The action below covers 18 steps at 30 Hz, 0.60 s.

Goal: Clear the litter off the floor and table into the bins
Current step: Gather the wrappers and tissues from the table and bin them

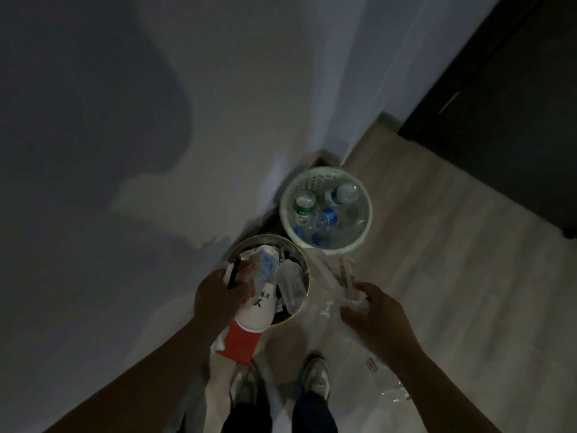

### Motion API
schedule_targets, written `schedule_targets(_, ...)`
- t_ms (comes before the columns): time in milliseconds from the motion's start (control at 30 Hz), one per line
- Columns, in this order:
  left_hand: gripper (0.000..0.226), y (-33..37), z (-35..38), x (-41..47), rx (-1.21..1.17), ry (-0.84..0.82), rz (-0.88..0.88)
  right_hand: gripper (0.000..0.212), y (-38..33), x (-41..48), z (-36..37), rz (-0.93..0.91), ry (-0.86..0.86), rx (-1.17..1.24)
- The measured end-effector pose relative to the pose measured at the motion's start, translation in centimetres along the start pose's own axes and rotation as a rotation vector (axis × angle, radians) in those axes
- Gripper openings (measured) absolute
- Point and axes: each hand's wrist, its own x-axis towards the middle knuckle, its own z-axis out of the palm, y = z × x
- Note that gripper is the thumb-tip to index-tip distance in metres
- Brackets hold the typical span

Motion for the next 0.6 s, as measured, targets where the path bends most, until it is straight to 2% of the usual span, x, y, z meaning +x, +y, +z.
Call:
schedule_targets(400, 0.027, -2.5, 7.6, 10.2, 0.133, 0.047, 0.112, 0.042, 5.1, 9.2, 5.7, -0.034, -0.001, -0.040)
schedule_targets(500, 0.019, -2.7, 9.0, 11.8, 0.124, 0.047, 0.151, 0.042, 6.0, 10.2, 6.5, -0.023, -0.022, -0.008)
schedule_targets(600, 0.034, -3.1, 10.1, 13.0, 0.148, 0.057, 0.213, 0.042, 6.7, 11.0, 6.9, -0.029, -0.026, -0.013)
